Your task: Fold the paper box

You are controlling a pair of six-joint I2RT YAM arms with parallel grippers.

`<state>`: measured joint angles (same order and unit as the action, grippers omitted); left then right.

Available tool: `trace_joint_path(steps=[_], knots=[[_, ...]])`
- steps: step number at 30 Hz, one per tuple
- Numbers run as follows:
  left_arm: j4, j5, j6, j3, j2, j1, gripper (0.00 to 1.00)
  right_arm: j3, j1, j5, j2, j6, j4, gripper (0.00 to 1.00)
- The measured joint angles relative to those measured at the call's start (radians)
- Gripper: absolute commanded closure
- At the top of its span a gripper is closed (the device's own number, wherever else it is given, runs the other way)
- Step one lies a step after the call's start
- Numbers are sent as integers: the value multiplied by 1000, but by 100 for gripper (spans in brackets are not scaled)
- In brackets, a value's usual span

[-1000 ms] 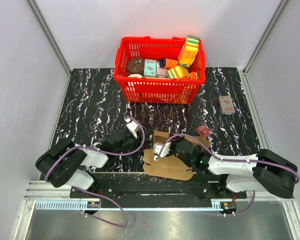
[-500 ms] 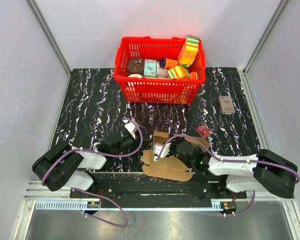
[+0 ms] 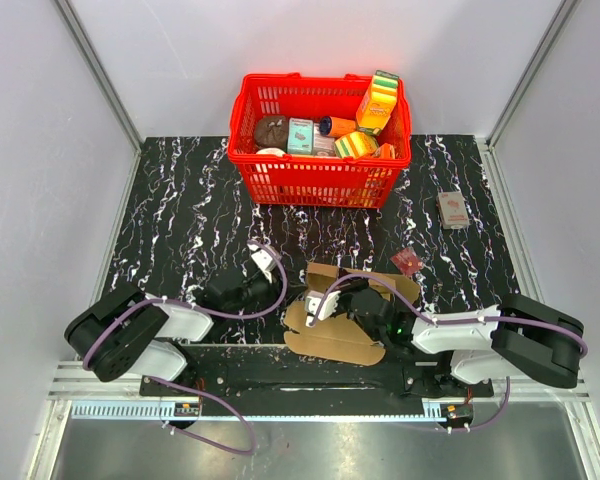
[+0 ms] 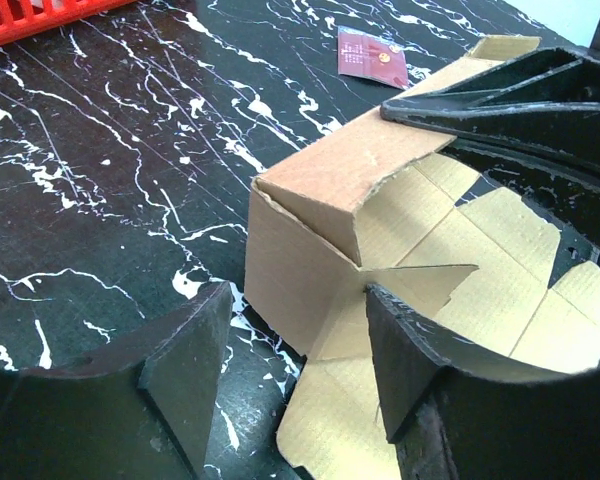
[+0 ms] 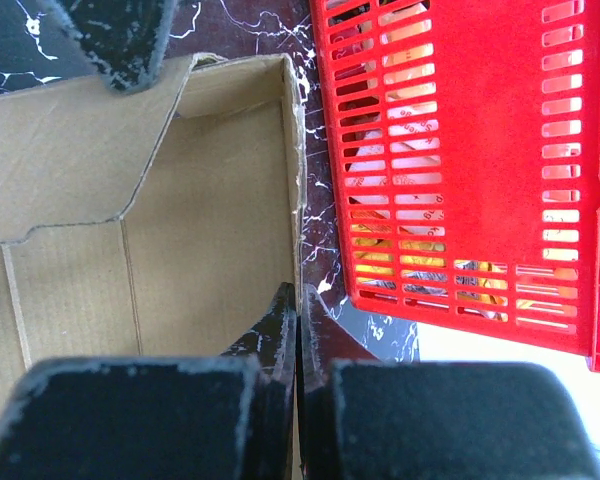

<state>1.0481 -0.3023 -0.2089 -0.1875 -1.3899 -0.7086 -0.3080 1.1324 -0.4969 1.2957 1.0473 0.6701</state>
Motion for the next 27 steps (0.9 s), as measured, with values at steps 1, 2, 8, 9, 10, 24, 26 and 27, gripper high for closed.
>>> trace_joint_path(steps=[1,2,8,9,10,24,26,27], knots=[[0,0,1,0,-1,-3,36,0,0,-1,0,0,2,100],[1,0,3,0,-2,-8,35,0,0,-3,0,0,3,100],[0,2,19,0,-6,-24,20,0,1,-11,-2,-2,6,100],[-2,4,23,0,-6,-26,20,0,1,-11,-2,-2,6,100],[-3,5,27,0,-6,-29,20,0,1,-11,-3,-2,6,100],[4,23,64,-35,-127,-32,18,0,3,-11,-6,-15,6,100],[15,23,64,-36,-143,-33,18,0,3,-11,-6,-16,6,100],[24,23,64,-36,-150,-33,18,0,3,-11,-6,-16,6,100]])
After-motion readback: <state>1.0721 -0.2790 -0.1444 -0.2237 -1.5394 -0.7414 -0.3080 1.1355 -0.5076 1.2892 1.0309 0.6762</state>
